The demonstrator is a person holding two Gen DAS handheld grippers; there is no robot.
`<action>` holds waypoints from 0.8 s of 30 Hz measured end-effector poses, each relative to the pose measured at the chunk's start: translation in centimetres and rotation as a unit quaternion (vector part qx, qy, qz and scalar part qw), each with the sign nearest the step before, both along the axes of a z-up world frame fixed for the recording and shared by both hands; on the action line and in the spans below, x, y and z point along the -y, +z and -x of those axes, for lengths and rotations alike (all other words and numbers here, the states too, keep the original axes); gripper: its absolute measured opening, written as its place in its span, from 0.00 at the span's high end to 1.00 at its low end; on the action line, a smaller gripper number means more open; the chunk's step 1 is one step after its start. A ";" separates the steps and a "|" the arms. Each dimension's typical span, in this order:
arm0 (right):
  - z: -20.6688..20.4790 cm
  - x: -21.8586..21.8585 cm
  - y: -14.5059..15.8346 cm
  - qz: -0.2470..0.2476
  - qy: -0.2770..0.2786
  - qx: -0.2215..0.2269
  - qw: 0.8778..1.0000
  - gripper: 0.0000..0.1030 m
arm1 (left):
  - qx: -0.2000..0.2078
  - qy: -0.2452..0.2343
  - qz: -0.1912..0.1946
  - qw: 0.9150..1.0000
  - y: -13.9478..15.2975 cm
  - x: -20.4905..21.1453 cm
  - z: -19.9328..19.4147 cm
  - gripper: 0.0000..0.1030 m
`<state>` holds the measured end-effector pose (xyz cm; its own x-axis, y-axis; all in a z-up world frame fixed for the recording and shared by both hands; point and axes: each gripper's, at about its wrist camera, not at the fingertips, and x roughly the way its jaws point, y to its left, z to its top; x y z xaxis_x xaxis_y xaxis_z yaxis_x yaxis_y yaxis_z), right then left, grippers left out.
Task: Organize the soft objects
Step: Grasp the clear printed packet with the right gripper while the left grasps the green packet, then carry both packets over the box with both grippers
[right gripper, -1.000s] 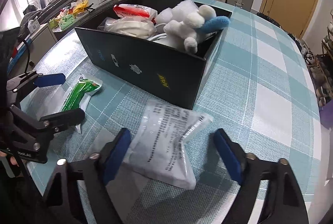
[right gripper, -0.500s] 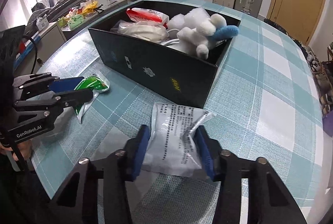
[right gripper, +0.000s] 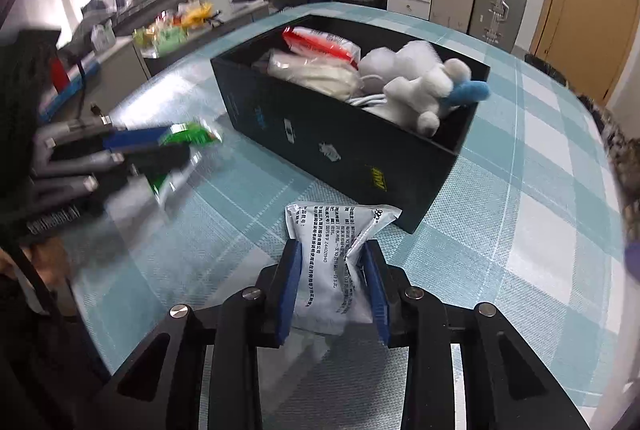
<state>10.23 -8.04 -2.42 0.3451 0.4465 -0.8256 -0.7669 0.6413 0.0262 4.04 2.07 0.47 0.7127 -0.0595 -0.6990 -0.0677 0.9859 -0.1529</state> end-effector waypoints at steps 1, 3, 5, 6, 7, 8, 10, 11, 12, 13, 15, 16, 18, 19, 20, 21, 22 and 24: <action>0.0 0.0 0.0 -0.005 0.001 -0.002 1.000 0.70 | 0.000 0.001 0.001 1.000 0.1 -0.1 0.0 0.74; 0.1 0.1 -0.1 -0.011 0.005 -0.008 1.000 0.70 | 0.003 0.004 0.001 1.000 0.2 -0.4 0.0 0.74; 0.3 0.2 0.2 -0.017 0.009 -0.008 1.000 0.70 | 0.009 0.006 0.004 1.000 0.5 -0.5 0.1 0.74; 0.5 0.3 0.4 -0.021 0.012 -0.007 1.000 0.70 | 0.011 0.007 0.003 1.000 0.6 -0.6 0.2 0.74; 0.6 0.3 0.5 -0.023 0.013 -0.007 1.000 0.70 | 0.013 0.008 0.003 1.000 0.8 -0.7 0.3 0.74; 0.7 0.3 0.7 -0.026 0.014 -0.005 1.000 0.70 | 0.018 0.009 0.004 1.000 1.0 -0.7 0.3 0.74; 1.0 0.4 1.2 -0.034 0.018 0.000 0.999 0.70 | 0.026 0.010 0.004 1.000 1.5 -0.8 0.5 0.74; 1.2 0.3 1.5 -0.038 0.020 0.002 0.999 0.70 | 0.032 0.010 0.005 0.999 1.8 -0.8 0.5 0.74; 1.4 0.4 1.9 -0.045 0.023 0.005 0.999 0.70 | 0.035 0.011 0.004 0.999 2.0 -0.9 0.5 0.74; 1.5 0.4 2.2 -0.051 0.024 0.008 0.998 0.70 | 0.040 0.012 0.003 0.999 2.3 -0.9 0.5 0.74; 1.4 0.6 2.9 -0.072 0.023 0.008 0.997 0.70 | 0.048 0.013 0.004 0.999 2.8 -1.0 0.4 0.74; 1.4 0.8 3.1 -0.079 0.020 0.007 0.997 0.70 | 0.051 0.013 0.004 0.999 3.1 -1.0 0.3 0.74; 1.2 0.9 3.5 -0.092 0.015 0.007 0.996 0.70 | 0.057 0.013 0.003 0.998 3.5 -1.1 0.0 0.74; 1.1 1.0 3.7 -0.098 0.012 0.008 0.995 0.70 | 0.060 0.012 0.002 0.998 3.7 -1.0 -0.2 0.74; 1.1 1.1 4.0 -0.104 0.009 0.011 0.994 0.70 | 0.061 0.011 0.001 0.998 3.9 -1.0 -0.4 0.74; 1.0 1.4 4.4 -0.114 0.005 0.011 0.993 0.70 | 0.063 0.010 0.001 0.998 4.1 -0.9 -0.7 0.74; 0.9 1.5 4.6 -0.117 0.002 0.012 0.993 0.70 | 0.065 0.009 0.001 0.998 4.3 -0.8 -0.9 0.74; 0.8 1.9 5.2 -0.124 -0.005 0.019 0.992 0.70 | 0.069 0.006 0.000 0.998 4.6 -0.7 -1.3 0.74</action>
<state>9.41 -9.90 2.75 0.3787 0.6310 -0.6771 -0.7640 0.6261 0.1561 5.31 2.75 5.08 0.8029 -0.0512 -0.5940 -0.0569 0.9852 -0.1618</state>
